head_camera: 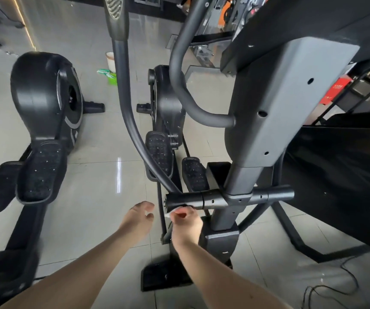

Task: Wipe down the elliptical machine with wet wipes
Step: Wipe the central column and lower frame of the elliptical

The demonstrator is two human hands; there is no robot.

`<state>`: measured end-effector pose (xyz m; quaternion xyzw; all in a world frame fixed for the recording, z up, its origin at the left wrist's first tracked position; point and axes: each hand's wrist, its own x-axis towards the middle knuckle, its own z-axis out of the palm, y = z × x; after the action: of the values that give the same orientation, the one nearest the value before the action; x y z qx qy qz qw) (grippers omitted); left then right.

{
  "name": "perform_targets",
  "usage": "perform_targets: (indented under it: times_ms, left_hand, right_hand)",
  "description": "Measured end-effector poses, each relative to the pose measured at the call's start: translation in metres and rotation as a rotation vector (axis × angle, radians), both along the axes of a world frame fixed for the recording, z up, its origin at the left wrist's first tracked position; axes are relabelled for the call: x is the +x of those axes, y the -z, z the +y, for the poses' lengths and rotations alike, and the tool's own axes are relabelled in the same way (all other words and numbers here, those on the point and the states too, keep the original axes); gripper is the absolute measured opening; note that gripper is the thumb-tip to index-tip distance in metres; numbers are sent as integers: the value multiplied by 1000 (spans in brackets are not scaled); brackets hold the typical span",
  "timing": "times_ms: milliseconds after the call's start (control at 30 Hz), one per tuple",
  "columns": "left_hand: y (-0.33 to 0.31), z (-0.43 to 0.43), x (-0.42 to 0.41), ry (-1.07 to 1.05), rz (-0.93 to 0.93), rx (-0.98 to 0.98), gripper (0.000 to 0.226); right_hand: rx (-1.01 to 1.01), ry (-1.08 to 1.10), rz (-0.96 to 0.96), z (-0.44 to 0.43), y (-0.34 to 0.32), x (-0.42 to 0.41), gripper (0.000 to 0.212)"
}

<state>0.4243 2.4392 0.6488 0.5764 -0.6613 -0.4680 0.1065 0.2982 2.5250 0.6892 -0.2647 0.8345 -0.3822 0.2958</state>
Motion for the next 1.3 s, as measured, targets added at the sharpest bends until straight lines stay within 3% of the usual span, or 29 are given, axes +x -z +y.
perform_targets:
  times_ms: [100,333,433,667,867,967,1100,1300]
  left_hand:
    - [4,-3,3,23,21,13,29]
    - [-5,-6,-5,65,57,-2,29]
    - [-7,-5,-6,33,97,-9,27]
    - [-14,-3,-11,-29,121,-22,26]
    - [-18,3,-20,-29,129,-19,25]
    - [-18,7,-20,-41,142,-9,26]
    - [-19,9,-15,-80,153,-18,24]
    - [-24,9,-13,-119,164,-13,23]
  right_hand:
    - [11,126,-126,-2,-2,-5,30]
    - [143,389,-59,17,-22,-98,4]
    - [122,444,-65,20,-21,-100,10]
    - [149,208,-177,-5,-14,-30,23]
    - [133,157,-206,-11,-22,-34,22]
    - [105,106,-141,-16,-34,-47,19]
    - [31,-35,95,-41,-51,-70,22]
    - [105,-487,294,-43,-45,-53,21]
